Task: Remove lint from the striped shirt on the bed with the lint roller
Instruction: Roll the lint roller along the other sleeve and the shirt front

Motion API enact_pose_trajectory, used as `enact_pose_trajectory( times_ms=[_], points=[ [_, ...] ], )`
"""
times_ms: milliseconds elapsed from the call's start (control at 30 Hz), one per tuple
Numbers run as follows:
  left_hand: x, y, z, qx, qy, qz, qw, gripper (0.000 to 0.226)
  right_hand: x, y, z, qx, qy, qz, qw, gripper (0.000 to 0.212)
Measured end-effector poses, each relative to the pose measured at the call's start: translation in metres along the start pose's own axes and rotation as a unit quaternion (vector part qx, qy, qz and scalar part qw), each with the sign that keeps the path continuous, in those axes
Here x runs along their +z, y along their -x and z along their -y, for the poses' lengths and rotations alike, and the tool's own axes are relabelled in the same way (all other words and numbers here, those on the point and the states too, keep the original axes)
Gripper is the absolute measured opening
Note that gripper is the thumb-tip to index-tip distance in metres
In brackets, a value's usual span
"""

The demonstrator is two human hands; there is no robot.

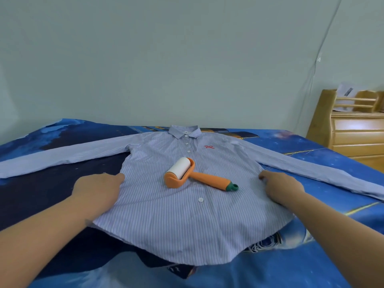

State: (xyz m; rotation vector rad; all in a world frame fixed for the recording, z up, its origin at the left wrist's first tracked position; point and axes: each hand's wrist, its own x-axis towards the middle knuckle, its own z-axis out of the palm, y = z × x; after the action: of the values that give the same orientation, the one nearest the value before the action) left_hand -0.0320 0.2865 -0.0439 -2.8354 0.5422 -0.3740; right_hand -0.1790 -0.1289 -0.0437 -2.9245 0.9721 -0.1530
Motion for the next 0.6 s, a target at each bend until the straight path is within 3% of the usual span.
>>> enact_pose_trajectory(
  times_ms=[400, 500, 600],
  points=[
    [-0.017, 0.015, 0.004, -0.015, -0.065, 0.126, 0.990, 0.054, -0.011, 0.008, -0.019, -0.057, 0.068, 0.079, 0.993, 0.040],
    [-0.023, 0.015, -0.001, -0.013, -0.128, 0.108, 0.986, 0.060, -0.015, 0.010, -0.009, -0.071, 0.103, 0.041, 0.991, 0.041],
    [-0.030, 0.008, -0.016, 0.005, -0.117, 0.034, 0.993, 0.057, -0.019, 0.017, 0.022, -0.154, 0.015, -0.032, 0.987, 0.040]
  ],
)
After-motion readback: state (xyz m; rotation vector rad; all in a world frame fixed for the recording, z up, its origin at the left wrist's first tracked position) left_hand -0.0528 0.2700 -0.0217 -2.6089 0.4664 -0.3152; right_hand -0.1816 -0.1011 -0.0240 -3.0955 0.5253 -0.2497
